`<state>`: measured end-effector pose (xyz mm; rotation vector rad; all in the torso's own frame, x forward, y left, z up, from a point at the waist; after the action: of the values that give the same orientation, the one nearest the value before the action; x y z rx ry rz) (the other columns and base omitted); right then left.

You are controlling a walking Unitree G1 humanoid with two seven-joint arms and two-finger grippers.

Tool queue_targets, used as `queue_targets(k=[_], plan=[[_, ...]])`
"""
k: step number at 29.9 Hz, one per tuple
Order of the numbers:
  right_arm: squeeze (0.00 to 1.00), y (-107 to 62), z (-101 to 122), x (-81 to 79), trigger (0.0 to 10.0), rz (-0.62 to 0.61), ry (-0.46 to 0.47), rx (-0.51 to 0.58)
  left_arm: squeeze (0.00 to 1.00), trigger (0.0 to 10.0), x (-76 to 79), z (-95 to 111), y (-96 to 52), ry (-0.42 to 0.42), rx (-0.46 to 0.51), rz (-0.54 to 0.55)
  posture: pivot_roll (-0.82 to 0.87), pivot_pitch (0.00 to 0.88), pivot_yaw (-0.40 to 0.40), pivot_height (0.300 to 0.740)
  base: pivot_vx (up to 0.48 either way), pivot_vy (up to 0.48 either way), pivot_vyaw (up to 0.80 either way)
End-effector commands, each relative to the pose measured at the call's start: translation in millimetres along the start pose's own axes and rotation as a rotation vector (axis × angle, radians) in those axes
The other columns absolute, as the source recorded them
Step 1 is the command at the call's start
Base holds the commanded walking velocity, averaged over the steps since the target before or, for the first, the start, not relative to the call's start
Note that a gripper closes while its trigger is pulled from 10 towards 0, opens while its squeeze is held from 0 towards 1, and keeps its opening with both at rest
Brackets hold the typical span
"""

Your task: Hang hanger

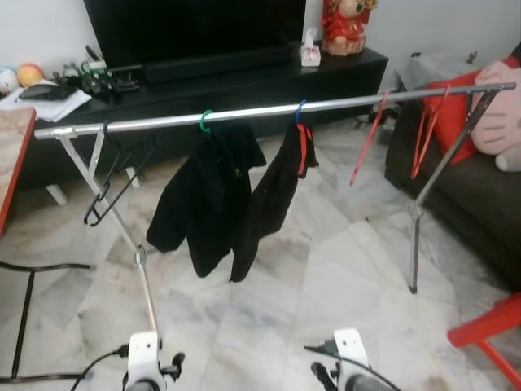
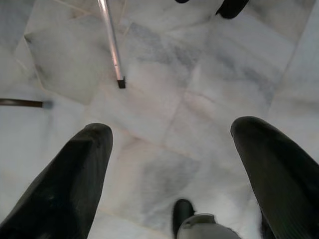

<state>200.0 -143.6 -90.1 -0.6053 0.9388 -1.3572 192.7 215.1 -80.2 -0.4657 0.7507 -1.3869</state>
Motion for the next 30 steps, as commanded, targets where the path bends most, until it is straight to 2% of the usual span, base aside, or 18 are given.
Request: queue_targets(k=[1,9,14,15,16,17,18,19,21,22,26,27,28,30], plan=[[0.00,-1.4,-1.5,7.1,10.0,-0.017,-0.001,-0.008,0.00,10.0,3.6,11.7,3.3,-0.011,0.035,-0.007,-0.05,0.000,0.033,0.732,0.000,0.000,-0.71],[0.00,-1.1,0.1,6.0,10.0,-0.015,0.005,0.000,0.00,10.0,1.6,21.9,5.9,0.011,0.065,-0.005,-0.05,0.000,0.036,0.732,0.000,0.000,-0.71],[0.00,-1.0,1.5,6.2,10.0,-0.022,0.019,0.011,0.00,10.0,-5.2,49.2,8.6,0.032,0.197,0.027,-0.04,0.000,0.034,0.732,0.000,0.000,-0.28],[0.00,-1.0,1.5,6.2,10.0,-0.022,0.019,0.011,0.00,10.0,-5.2,49.2,8.6,0.032,0.197,0.027,-0.04,0.000,0.034,0.732,0.000,0.000,0.00],[0.00,-1.0,1.5,6.3,10.0,-0.022,0.017,0.011,0.00,10.0,-5.8,54.1,8.6,0.035,0.225,0.029,-0.04,0.000,0.034,0.732,0.000,0.000,0.00],[0.00,-1.0,1.6,6.5,10.0,-0.023,0.016,0.011,0.00,10.0,-7.0,66.8,7.9,0.047,0.297,0.035,-0.05,0.000,0.035,0.732,0.000,0.000,0.00],[0.00,-1.0,1.6,6.5,10.0,-0.023,0.016,0.011,0.00,10.0,-7.0,66.8,7.9,0.047,0.297,0.035,-0.05,0.000,0.035,0.732,0.000,0.000,0.00],[0.00,-1.1,1.8,6.7,10.0,-0.024,0.015,0.011,0.00,10.0,-8.9,78.7,6.2,0.056,0.368,0.051,-0.05,0.000,0.036,0.732,0.000,0.000,0.00],[0.00,-1.1,2.0,7.0,10.0,-0.025,0.014,0.012,0.00,10.0,-12.0,89.9,3.8,0.059,0.434,0.078,-0.05,0.000,0.037,0.732,0.000,0.000,0.00],[0.00,-1.1,2.0,7.0,10.0,-0.025,0.014,0.012,0.00,10.0,-12.0,89.9,3.8,0.059,0.434,0.078,-0.05,0.000,0.037,0.732,0.000,0.000,0.00],[0.00,-1.2,2.8,8.2,10.0,-0.033,0.006,0.016,0.00,10.0,-17.6,123.6,-8.4,0.070,0.636,0.129,-0.05,0.000,0.036,0.732,0.000,0.000,0.00],[0.00,-1.3,2.8,8.4,10.0,-0.033,0.004,0.016,0.00,10.0,-18.8,137.3,-17.4,0.072,0.722,0.141,-0.05,0.000,0.036,0.732,0.000,0.000,0.00],[0.00,-1.3,2.8,8.5,10.0,-0.033,0.003,0.015,0.00,10.0,-18.9,140.8,-20.6,0.073,0.747,0.143,-0.05,0.000,0.036,0.732,0.000,0.000,0.00],[0.00,-1.3,2.5,8.4,10.0,-0.033,0.001,0.014,0.00,10.0,-12.7,147.7,-34.4,0.160,0.821,0.121,-0.06,0.000,0.042,0.732,0.000,0.000,0.00]])
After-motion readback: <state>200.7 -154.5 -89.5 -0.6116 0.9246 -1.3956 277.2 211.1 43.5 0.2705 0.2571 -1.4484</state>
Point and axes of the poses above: a point about 5 cm out from each wrist's last joint towards the gripper, its own y axis pointing out of the wrist towards the gripper, its own z axis along the axis of the wrist's last joint, x = y × z, the point moved 1 cm from there along y, pointing out of the wrist towards the gripper, and after that the axes turned 14 degrees about y, right-handed, at the moved point
